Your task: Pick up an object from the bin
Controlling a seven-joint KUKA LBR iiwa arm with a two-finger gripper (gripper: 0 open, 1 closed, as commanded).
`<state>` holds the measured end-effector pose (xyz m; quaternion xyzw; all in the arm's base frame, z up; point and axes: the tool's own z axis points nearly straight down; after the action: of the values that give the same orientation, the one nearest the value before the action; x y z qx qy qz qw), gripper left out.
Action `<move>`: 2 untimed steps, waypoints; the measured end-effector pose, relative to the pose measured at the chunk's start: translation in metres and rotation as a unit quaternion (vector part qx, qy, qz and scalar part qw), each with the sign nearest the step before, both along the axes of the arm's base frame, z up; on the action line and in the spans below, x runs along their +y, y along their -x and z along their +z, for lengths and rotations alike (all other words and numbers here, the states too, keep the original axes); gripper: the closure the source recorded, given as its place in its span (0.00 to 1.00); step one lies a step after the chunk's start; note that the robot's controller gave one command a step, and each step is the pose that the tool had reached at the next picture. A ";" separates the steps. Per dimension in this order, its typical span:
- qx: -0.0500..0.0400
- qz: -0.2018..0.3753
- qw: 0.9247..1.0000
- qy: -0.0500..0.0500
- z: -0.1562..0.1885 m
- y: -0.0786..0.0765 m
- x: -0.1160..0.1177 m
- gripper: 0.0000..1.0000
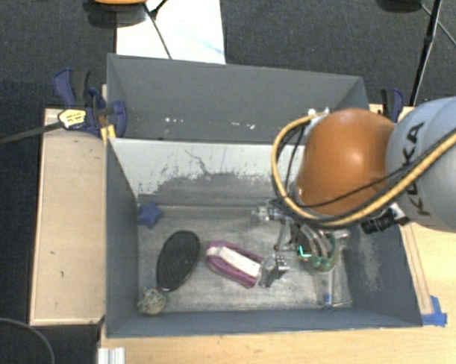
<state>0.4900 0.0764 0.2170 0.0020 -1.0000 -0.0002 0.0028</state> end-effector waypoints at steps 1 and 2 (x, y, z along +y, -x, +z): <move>-0.003 -0.082 0.997 0.000 -0.148 -0.004 0.006 0.00; -0.002 -0.084 0.997 0.000 -0.145 -0.004 0.006 1.00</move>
Offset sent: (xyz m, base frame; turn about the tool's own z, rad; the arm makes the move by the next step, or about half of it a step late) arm 0.0039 0.0055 -0.1464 0.1646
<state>0.4943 0.0823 0.0719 -0.0815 -0.9967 -0.0007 0.0005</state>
